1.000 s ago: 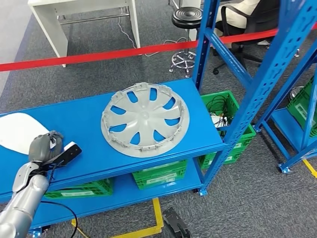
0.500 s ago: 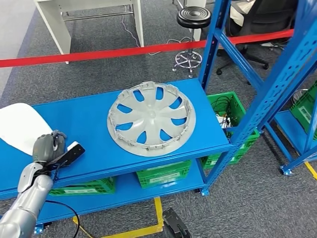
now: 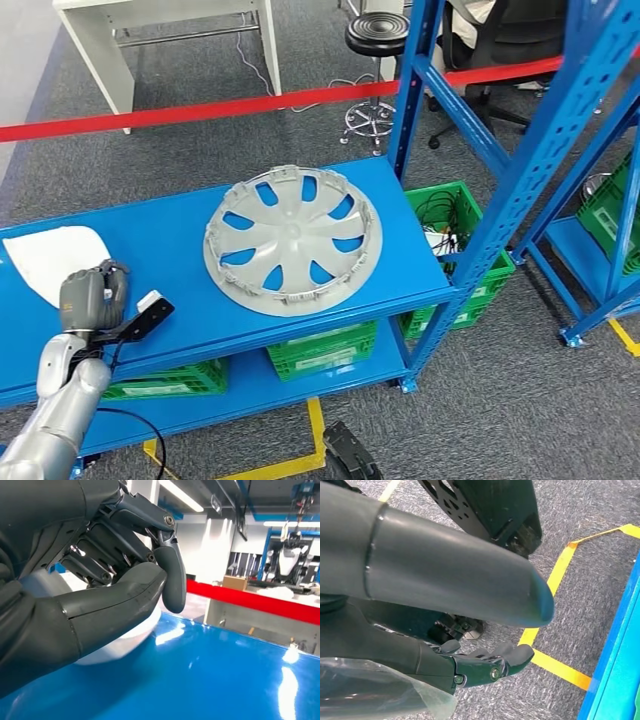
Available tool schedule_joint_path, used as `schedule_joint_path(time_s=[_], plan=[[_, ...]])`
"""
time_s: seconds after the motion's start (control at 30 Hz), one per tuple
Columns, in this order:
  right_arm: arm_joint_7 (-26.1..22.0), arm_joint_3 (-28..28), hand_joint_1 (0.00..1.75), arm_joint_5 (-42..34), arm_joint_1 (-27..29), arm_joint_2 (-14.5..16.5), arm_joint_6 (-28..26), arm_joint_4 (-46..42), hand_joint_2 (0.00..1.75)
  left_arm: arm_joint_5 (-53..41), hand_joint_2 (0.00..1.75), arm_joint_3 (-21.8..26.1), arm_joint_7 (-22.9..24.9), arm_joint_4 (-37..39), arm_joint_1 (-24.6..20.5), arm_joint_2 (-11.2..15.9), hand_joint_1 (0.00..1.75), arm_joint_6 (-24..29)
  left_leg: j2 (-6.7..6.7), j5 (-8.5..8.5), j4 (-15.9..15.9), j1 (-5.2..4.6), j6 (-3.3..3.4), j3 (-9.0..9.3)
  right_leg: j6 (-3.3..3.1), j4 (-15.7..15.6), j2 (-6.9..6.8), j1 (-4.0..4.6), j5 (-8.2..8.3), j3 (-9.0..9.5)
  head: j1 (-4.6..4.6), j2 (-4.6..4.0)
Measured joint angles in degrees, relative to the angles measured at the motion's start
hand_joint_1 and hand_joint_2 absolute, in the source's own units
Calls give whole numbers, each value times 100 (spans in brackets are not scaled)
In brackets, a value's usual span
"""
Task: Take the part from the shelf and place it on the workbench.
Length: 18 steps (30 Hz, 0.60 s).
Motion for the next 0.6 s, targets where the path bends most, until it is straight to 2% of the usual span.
schedule_joint_path(time_s=[0.03, 0.07, 0.1, 0.17, 0.2, 0.27, 0.3, 0.33, 0.37, 0.43, 0.47, 0.5, 0.53, 0.6], plan=[[1, 0, 0, 9, -1, 0, 6, 0, 0, -23, 175, -2, -2, -54, 12, -10, 143, 31, -2, -14, -79, -9, 16, 26, 24, 0, 0, 11, 4, -15, 1, 0], [2, 0, 0, 14, -3, 0, 10, 0, 0, -36, 175, -4, -4, -102, 24, -20, 144, 45, -3, -18, -103, -15, 39, 21, 51, -1, 1, 19, 9, -23, 3, 0], [3, -1, 0, 18, -4, -1, 14, 0, 0, -41, 175, -4, -5, -149, 36, -31, 114, 49, -1, -10, -101, -6, 69, 16, 83, -2, -1, 17, 0, -41, 4, 0], [4, -1, 0, 24, -8, -4, 20, 0, 0, -47, 175, -5, -9, -242, 35, -46, 32, 51, 4, 5, -123, 13, 144, 24, 137, 176, -9, 15, -144, -135, 14, 0], [6, -1, 0, 28, -9, -8, 27, 0, 0, -54, 131, -5, -10, -286, 32, -51, 0, 51, 8, 11, -132, 19, 176, 27, 156, 432, -13, 14, -294, -261, 17, 0], [11, -1, 0, 42, -11, -11, 55, 0, 0, -74, 44, -6, -11, -358, 25, -54, 0, 37, 14, 10, -129, 8, 216, 20, 172, 1190, -17, 15, -637, -614, 22, 0], [16, -1, 0, 54, -11, -13, 71, 0, 0, -84, 0, -8, -12, -389, 24, -55, 0, 27, 17, 9, -126, 2, 222, 19, 173, 1495, -17, 15, -726, -764, 21, 0], [20, -1, 0, 66, -11, -13, 86, 0, 0, -94, 0, -11, -14, -420, 21, -55, 0, 17, 18, 8, -124, -4, 226, 19, 170, 1618, -17, 16, -714, -829, 22, 0], [25, -1, 0, 78, -12, -13, 97, 0, 0, -103, 0, -16, -15, -455, 16, -55, 0, 8, 15, 7, -122, -7, 226, 22, 161, 1516, -17, 16, -597, -783, 21, 0], [27, -1, 0, 90, -14, -13, 108, -2, 0, -126, 0, -33, -18, -524, -7, -55, 0, -11, 8, 2, -112, -9, 217, 29, 122, 791, -18, 18, -220, -431, 22, 0], [29, 0, 0, 93, -18, -13, 112, -3, 0, -139, 0, -45, -18, -555, -24, -54, 0, -29, 3, -4, -101, -20, 203, 23, 103, 415, -17, 22, -97, -231, 22, 0], [31, 0, 0, 96, -20, -13, 113, -4, 0, -151, 0, -57, -18, -580, -41, -53, 0, -46, 1, -5, -95, -30, 183, 14, 88, 153, -14, 25, -34, -91, 18, 0], [34, -1, 0, 98, -23, -13, 114, -4, 0, -176, 0, -75, -15, -601, -53, -52, 0, -61, 0, -2, -93, -38, 160, 5, 75, 30, -7, 30, -31, -23, 15, 0], [40, -2, 0, 106, -25, -13, 117, -5, 0, -288, 0, -122, 25, -631, -66, -51, 0, -62, -1, 11, -104, -39, 105, 6, 45, 4, 5, 31, -26, 0, 11, 0]])
